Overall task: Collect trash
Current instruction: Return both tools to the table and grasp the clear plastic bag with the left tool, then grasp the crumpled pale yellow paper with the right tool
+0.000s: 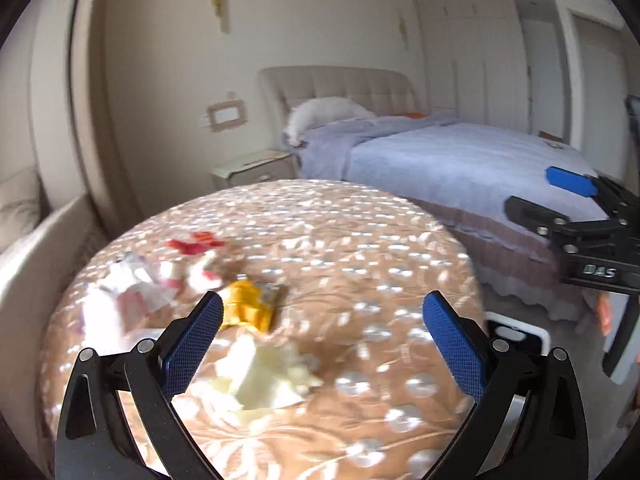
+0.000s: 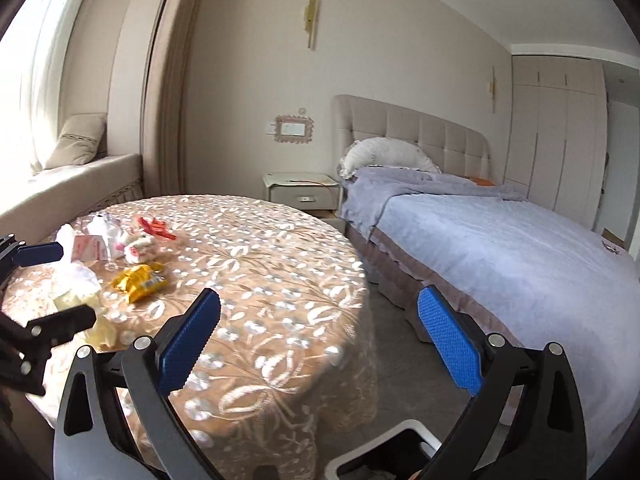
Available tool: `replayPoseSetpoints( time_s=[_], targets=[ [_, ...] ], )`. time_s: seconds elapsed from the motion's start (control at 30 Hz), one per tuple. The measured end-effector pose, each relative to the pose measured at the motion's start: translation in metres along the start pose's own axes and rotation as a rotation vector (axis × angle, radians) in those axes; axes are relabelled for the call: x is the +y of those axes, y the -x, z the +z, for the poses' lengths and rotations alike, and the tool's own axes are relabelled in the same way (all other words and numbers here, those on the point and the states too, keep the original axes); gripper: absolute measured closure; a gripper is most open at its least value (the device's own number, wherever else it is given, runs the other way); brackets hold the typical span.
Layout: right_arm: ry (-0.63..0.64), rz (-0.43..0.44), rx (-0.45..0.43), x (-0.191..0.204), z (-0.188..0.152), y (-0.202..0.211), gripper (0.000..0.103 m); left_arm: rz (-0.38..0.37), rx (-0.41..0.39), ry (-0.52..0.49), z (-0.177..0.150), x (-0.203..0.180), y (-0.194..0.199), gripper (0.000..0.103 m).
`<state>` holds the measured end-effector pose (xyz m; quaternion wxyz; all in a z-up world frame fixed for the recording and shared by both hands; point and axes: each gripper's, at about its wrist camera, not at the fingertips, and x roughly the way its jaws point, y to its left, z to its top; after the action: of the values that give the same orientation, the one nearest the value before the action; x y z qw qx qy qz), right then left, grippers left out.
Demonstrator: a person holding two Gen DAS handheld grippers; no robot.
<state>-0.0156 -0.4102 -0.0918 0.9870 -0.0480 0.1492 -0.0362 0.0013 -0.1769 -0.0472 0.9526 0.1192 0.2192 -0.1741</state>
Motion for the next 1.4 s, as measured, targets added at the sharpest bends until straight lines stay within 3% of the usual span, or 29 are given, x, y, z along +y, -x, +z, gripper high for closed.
replayPoseSetpoints(
  time_s=[0.07,0.13,0.37,0.57,0.87,0.9,0.93,0.97,1.03,1.4],
  targets=[
    [0.012,0.042,-0.011,0.016,0.005,0.002,0.004,0.147,0.01,0.024,-0.003,0.031,-0.002,0.005],
    [0.038,0.065,-0.017,0.036,0.011,0.001,0.005,0.246,0.017,0.065,-0.004,0.063,0.004,0.005],
    [0.143,0.18,-0.025,0.101,0.021,-0.005,0.004,0.389,0.071,0.179,-0.016,0.146,0.0,0.005],
    [0.241,0.217,0.026,0.142,0.02,-0.021,0.004,0.325,0.158,0.279,-0.02,0.184,-0.044,0.005],
    [0.249,0.301,0.073,0.163,0.018,-0.04,0.004,0.345,0.223,0.244,-0.021,0.191,-0.087,0.006],
    [0.249,0.315,0.076,0.165,0.018,-0.041,0.004,0.342,0.225,0.246,-0.022,0.193,-0.089,0.011],
    [0.251,0.324,0.08,0.168,0.018,-0.043,0.004,0.335,0.237,0.244,-0.023,0.194,-0.091,0.03],
    [0.255,0.331,0.084,0.171,0.017,-0.045,0.004,0.321,0.257,0.244,-0.025,0.198,-0.095,0.041],
    [0.265,0.35,0.093,0.176,0.016,-0.047,0.004,0.304,0.279,0.253,-0.029,0.205,-0.101,0.055],
    [0.287,0.442,0.178,0.202,0.001,-0.062,0.004,0.281,0.226,0.281,-0.037,0.204,-0.061,0.063]
  ],
)
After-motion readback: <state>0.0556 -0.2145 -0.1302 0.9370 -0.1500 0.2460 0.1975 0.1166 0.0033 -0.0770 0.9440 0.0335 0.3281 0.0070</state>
